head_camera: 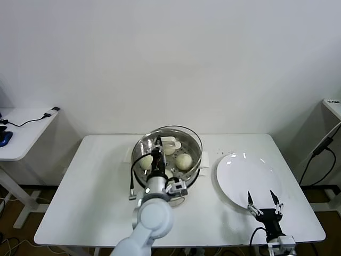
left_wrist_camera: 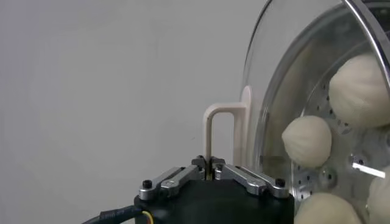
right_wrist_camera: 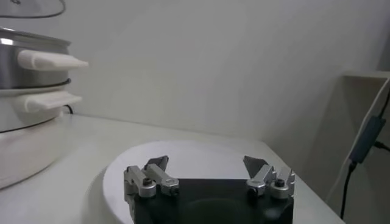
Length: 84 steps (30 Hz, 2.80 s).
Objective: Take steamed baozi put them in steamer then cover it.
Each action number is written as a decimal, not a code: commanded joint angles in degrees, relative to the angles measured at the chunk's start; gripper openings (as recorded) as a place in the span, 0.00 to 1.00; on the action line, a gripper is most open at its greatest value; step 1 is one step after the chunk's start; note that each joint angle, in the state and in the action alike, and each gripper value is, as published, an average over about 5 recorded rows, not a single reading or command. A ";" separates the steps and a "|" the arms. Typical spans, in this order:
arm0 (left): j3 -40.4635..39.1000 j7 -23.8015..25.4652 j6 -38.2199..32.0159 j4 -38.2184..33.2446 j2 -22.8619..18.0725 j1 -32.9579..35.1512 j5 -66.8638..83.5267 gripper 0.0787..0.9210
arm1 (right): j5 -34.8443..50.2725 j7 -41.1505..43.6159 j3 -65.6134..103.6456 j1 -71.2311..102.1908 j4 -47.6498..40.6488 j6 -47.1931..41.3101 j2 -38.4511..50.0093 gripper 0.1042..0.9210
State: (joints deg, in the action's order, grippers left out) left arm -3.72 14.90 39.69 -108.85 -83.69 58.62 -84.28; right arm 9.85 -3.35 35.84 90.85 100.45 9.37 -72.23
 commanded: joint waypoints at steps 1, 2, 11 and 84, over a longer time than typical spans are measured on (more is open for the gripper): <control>-1.95 0.58 1.11 5.65 -3.23 -2.29 -4.71 0.07 | -0.21 -0.20 0.02 -0.04 -0.39 0.77 -0.15 0.88; -1.68 0.60 0.94 5.88 -3.03 -2.25 -5.21 0.07 | -0.28 -0.22 0.02 -0.05 -0.40 0.84 -0.21 0.88; -0.03 0.43 -0.48 6.76 -2.35 -0.85 -8.67 0.07 | -1.10 -0.25 -0.09 -0.47 -0.70 1.36 -0.64 0.88; 41.27 -12.79 -48.85 11.36 14.59 27.44 109.10 0.88 | 11.43 -0.24 -4.16 -1.72 -2.20 7.77 2.21 0.88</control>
State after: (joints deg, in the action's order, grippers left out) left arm 35.48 1.74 -4.41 -102.81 -69.72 84.16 15.14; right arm 19.58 -3.47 31.85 89.25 98.94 16.73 -70.22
